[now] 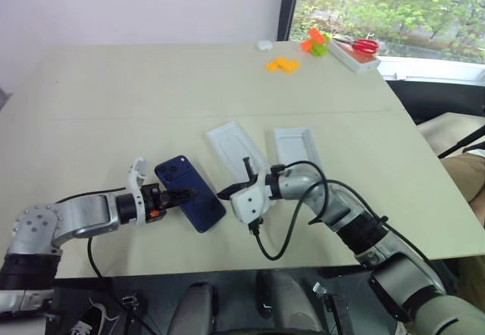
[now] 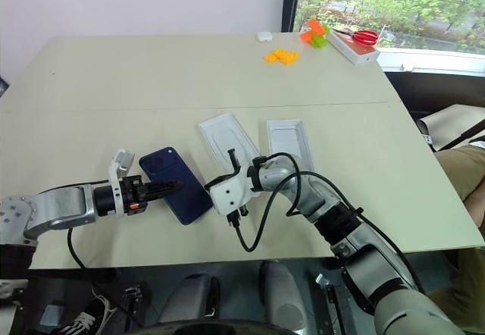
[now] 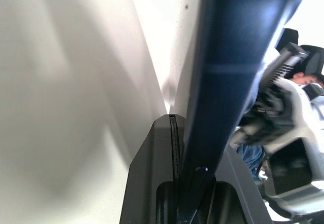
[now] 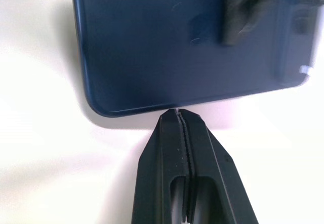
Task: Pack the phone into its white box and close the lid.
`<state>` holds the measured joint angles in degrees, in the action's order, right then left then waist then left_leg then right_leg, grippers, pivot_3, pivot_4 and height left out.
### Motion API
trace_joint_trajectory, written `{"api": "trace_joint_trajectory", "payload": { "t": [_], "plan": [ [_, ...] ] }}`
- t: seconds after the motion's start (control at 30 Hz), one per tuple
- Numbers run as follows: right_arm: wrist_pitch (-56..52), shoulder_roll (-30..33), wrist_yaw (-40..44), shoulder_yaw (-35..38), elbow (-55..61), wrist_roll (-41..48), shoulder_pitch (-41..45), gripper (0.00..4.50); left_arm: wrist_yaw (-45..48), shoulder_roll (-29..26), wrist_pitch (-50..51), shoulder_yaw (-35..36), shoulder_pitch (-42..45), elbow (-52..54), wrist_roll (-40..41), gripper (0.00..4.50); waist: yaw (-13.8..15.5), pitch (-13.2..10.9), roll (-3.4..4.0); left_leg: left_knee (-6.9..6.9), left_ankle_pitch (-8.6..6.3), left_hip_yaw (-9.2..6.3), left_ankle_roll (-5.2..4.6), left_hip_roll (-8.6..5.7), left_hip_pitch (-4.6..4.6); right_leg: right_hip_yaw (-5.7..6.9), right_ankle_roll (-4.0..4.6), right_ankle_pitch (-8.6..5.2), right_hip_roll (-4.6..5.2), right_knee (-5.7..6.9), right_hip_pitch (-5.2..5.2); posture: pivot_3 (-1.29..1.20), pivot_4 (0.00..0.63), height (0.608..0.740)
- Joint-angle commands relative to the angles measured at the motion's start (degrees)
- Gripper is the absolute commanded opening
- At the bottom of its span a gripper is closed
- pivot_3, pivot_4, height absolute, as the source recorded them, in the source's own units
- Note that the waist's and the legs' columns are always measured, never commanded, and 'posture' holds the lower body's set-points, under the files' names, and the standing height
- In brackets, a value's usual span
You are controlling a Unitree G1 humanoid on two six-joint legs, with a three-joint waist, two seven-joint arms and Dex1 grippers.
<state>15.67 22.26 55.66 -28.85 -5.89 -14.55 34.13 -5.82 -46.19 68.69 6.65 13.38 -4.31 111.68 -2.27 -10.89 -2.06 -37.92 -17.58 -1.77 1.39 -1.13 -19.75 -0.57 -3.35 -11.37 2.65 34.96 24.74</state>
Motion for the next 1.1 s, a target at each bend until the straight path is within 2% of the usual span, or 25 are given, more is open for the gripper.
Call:
{"api": "trace_joint_trajectory", "payload": {
  "t": [0.03,0.13,0.23,0.27,0.4,0.53,0.77,0.93,1.1],
  "plan": [
    [-6.92,-0.27,1.96,4.28,5.78,8.05,-0.93,1.28,3.71,-1.12,-0.06,2.67,2.71,0.1,-1.02,0.0,0.19,-0.02,0.02,-0.01,0.0,-0.02,0.0,0.0,-0.12,0.03,0.02,0.01,0.02,0.0,0.08,0.0,0.15,0.74],
    [-9.83,0.64,1.96,6.97,7.38,11.05,-1.11,2.57,5.65,-0.67,0.3,2.54,5.09,-1.99,-2.43,0.0,0.4,-0.02,0.04,-0.13,0.01,-0.01,0.02,-0.06,-0.67,0.07,0.16,0.13,0.08,0.01,0.59,0.0,0.15,0.74],
    [-13.04,2.3,3.07,10.37,7.93,15.14,-0.98,4.1,8.2,0.38,0.49,2.2,8.69,-4.14,-6.23,0.0,1.11,-0.07,0.07,-0.11,0.01,-0.01,0.01,-0.1,-0.82,0.11,0.14,0.14,0.12,-0.01,0.7,0.0,0.15,0.74],
    [-14.35,2.71,3.21,11.94,7.92,16.95,-0.87,4.47,8.68,1.41,-0.08,1.85,10.38,-5.08,-8.55,0.0,1.29,-0.08,0.09,-0.11,0.0,0.0,0.01,-0.1,-0.82,0.13,0.14,0.14,0.12,-0.01,0.71,0.0,0.15,0.74],
    [-20.64,4.93,4.59,17.02,8.27,23.06,-0.93,4.47,10.93,6.19,-0.4,0.56,17.1,-9.9,-16.51,0.0,1.67,-0.11,0.11,-0.1,0.0,-0.02,0.0,-0.11,-0.86,0.21,0.14,0.14,0.13,-0.09,0.68,0.0,0.15,0.74],
    [-22.15,8.14,6.5,20.09,6.89,25.92,-1.38,4.47,13.36,11.73,0.38,-0.18,23.98,-14.21,-22.71,0.0,1.62,-0.14,0.15,-0.1,-0.01,-0.02,-0.02,-0.16,-0.92,0.23,0.07,0.18,0.16,-0.21,0.66,0.0,0.15,0.74],
    [-20.09,10.39,6.26,19.71,4.63,24.08,-3.54,4.47,14.8,21.38,1.11,-0.31,34.58,-23.47,-33.08,0.0,1.43,-0.2,0.2,-0.11,-0.02,-0.15,-0.04,-0.1,-1.33,0.47,-0.23,0.39,0.14,-0.61,0.79,0.0,0.15,0.74],
    [-17.99,10.27,4.92,18.47,4.06,21.7,-4.38,4.47,13.1,25.18,3.62,5.55,39.61,-28.28,-32.65,0.0,1.52,-0.21,0.22,-0.11,0.13,-0.08,0.23,-0.13,-1.79,0.46,-0.28,0.46,0.25,-0.58,1.32,0.0,0.15,0.74],
    [-16.37,10.36,4.57,18.02,3.72,20.67,-4.41,4.47,11.79,29.41,3.35,7.84,38.35,-28.48,-36.28,0.0,1.69,-0.21,0.22,-0.14,0.16,-0.08,0.29,-0.17,-2.05,0.46,-0.3,0.51,0.33,-0.53,1.63,0.0,0.15,0.74]
  ]
}}
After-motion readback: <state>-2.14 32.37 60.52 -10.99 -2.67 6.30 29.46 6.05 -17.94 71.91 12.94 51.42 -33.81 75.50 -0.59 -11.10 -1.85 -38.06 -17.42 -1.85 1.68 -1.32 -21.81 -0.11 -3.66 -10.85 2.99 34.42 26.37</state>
